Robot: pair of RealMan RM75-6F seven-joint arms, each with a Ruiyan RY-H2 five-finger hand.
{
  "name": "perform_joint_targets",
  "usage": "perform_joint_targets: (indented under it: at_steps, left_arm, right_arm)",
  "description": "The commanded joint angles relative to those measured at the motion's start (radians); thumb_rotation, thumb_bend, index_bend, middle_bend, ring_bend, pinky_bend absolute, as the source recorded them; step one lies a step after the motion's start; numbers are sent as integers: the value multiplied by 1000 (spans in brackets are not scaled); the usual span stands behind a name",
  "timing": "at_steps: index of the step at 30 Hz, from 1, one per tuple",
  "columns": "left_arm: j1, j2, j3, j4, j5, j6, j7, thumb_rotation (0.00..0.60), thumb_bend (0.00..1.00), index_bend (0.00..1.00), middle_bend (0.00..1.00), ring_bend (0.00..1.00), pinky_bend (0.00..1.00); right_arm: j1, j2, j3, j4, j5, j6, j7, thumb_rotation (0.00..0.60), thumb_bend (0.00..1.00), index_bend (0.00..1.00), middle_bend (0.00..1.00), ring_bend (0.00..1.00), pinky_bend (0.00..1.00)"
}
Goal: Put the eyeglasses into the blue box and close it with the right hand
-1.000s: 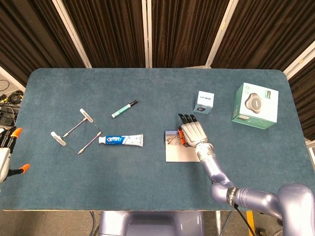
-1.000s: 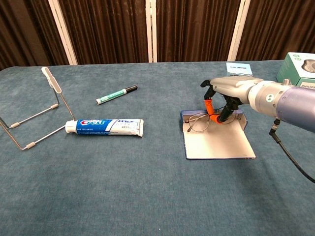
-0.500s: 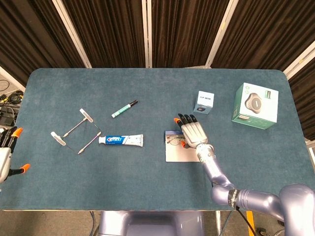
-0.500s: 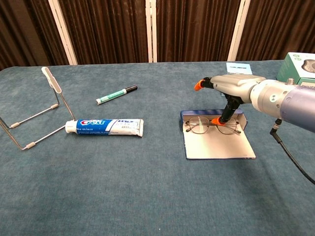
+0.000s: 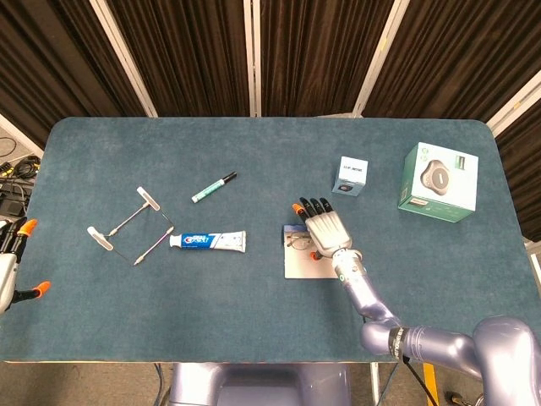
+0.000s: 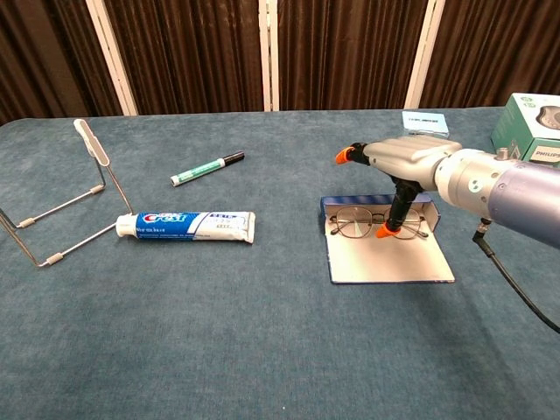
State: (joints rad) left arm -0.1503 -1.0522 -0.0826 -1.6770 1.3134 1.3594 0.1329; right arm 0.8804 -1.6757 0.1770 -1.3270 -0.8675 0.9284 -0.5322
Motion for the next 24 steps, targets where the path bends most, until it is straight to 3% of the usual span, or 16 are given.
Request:
perform_joint_targets:
  at_steps: [1,24]
  left_arm:
    - [-1,1,-1,1,-3,-3,-3,600,0,0,0,0,0]
    - [-6,3,-7,7,-27,-18,-12,600,0,0,0,0,0]
  right_arm:
    - [10,-21,6,33,3,-10,-5,600,30,46,0,0,0]
    - [43,-123,67,257,49,-20,-29,600,33,65,0,0,0]
